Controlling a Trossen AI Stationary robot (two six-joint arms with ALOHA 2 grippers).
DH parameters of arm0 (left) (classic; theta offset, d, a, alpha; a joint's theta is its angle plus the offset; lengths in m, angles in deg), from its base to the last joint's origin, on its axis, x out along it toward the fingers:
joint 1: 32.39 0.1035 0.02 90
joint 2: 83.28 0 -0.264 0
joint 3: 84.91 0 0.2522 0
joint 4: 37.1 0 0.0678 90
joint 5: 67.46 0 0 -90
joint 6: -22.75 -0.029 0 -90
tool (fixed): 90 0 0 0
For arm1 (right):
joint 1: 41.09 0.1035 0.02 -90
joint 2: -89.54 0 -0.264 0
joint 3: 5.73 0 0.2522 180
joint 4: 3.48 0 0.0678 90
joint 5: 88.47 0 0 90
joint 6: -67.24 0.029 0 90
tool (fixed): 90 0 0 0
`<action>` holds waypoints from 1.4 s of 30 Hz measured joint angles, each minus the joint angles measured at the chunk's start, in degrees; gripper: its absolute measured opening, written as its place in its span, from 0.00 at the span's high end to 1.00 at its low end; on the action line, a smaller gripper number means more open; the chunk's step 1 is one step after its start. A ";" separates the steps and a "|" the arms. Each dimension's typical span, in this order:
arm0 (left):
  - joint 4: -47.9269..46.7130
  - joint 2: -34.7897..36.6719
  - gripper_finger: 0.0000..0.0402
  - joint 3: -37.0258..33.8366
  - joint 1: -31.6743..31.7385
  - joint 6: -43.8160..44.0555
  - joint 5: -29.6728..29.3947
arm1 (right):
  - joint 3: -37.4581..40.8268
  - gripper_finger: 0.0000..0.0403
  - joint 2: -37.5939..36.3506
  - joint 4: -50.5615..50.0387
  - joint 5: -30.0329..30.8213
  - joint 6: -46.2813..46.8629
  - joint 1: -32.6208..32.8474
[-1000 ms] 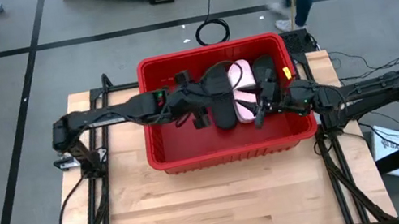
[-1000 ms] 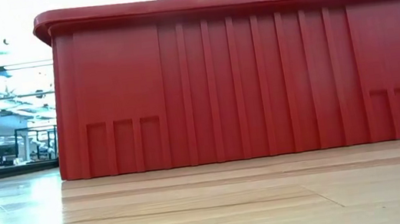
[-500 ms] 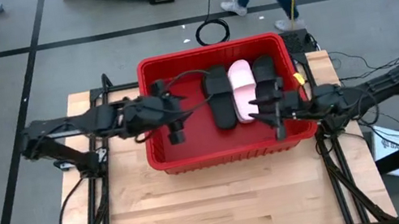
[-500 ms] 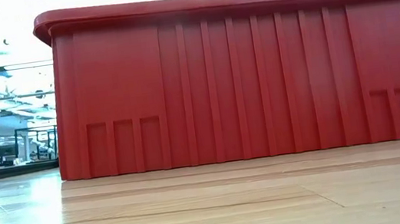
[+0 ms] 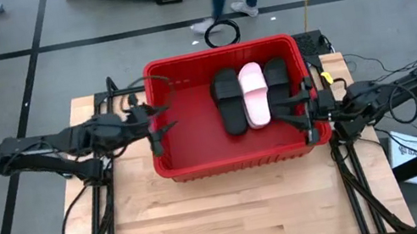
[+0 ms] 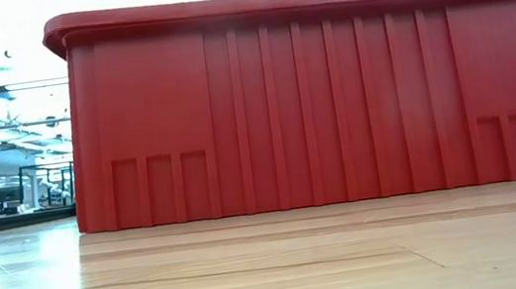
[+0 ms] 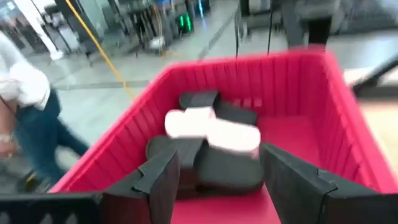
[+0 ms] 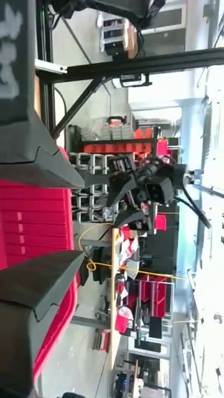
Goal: Pick and place slides into bin
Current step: Return to Home Position
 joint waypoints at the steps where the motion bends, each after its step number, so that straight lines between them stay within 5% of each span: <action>1: 2.85 1.60 0.46 -1.96 0.00 0.29 0.42 | 0.00 0.59 -0.25 0.00 -0.01 -0.60 0.00; 6: 11.30 8.47 0.46 -10.93 -0.04 0.74 2.30 | 0.00 0.59 -0.21 -0.54 0.07 -6.76 -0.31; 14: 23.20 17.56 0.46 -23.90 0.00 3.38 2.36 | 1.26 0.59 -1.02 -0.70 -0.08 0.72 -0.09; 30: 32.21 34.71 0.46 -39.51 0.00 5.74 1.88 | 33.95 0.59 -14.89 51.89 0.04 -4.25 1.73; 42: 36.41 42.91 0.46 -47.59 0.00 5.98 1.62 | 38.77 0.59 -23.16 51.76 1.52 -4.44 1.70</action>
